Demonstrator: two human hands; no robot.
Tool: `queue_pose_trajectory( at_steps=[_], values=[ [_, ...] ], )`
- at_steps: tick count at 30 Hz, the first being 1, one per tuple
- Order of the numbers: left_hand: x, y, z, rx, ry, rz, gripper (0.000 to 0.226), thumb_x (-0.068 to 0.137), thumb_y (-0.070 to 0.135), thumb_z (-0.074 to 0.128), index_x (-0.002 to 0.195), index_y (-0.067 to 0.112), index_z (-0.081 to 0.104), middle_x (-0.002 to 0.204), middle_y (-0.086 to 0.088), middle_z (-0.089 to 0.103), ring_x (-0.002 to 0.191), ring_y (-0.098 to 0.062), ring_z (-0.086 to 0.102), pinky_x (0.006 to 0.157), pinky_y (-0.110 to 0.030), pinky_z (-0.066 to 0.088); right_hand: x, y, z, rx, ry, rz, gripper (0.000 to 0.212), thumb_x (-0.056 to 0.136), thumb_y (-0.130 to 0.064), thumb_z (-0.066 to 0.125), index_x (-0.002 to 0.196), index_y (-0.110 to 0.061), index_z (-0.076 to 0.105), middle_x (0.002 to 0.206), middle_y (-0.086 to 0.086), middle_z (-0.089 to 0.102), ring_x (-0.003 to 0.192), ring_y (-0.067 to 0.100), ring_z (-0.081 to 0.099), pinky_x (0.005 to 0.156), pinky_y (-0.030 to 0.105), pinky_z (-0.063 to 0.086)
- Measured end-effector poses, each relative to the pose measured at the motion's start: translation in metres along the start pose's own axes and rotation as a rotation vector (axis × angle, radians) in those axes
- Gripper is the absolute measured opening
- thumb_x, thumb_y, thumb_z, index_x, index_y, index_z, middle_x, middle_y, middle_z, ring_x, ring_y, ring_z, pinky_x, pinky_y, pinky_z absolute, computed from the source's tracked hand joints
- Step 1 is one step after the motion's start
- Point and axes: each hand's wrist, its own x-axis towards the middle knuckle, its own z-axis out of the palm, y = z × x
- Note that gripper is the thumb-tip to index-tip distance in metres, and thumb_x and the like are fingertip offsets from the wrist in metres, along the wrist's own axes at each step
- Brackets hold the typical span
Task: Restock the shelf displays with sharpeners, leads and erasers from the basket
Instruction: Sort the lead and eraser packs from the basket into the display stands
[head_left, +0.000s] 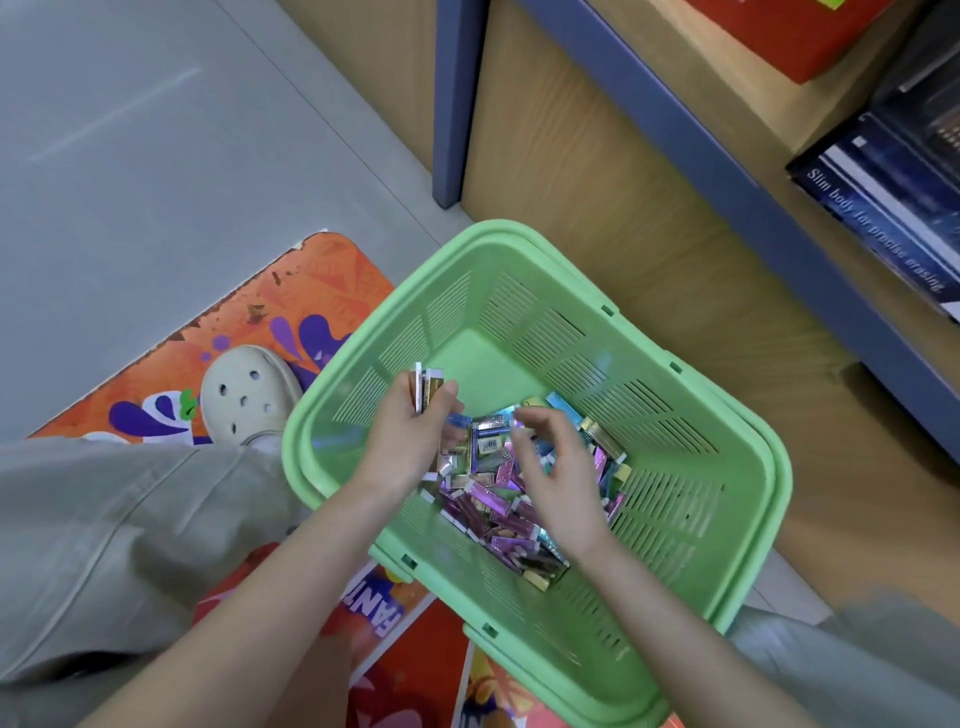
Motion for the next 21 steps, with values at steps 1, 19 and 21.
queue_pose_trajectory(
  at_steps=[1,19,21],
  values=[
    [0.001,-0.002,-0.002,0.032,-0.009,-0.007,0.010,0.097,0.022,0.049,0.099,0.012,0.047,0.086,-0.002,0.062,0.052,-0.007,0.057,0.056,-0.023,0.051,0.006,0.019,-0.005,-0.092,-0.012,0.089,0.034,0.094,-0.036,0.054,0.124,-0.019,0.053,0.122,-0.006,0.056,0.118,0.009,0.051,0.105,0.033,0.040],
    [0.003,-0.020,0.006,0.026,-0.123,-0.168,0.022,0.098,0.026,0.048,0.107,0.006,0.047,0.081,-0.005,0.060,0.057,-0.010,0.059,0.053,-0.023,0.052,0.009,0.121,-0.004,-0.596,-0.227,0.594,0.070,0.087,-0.034,0.066,0.140,-0.006,0.030,0.135,0.017,0.045,0.120,0.034,0.050,0.101,0.044,0.045],
    [0.005,-0.022,0.006,0.028,-0.127,-0.181,0.022,0.098,0.026,0.047,0.107,0.006,0.046,0.079,-0.004,0.060,0.054,-0.009,0.059,0.055,-0.026,0.053,0.008,0.121,-0.004,-0.590,-0.223,0.588,0.058,0.092,-0.028,0.060,0.139,-0.007,0.033,0.131,0.017,0.049,0.112,0.033,0.056,0.094,0.044,0.050]
  ],
)
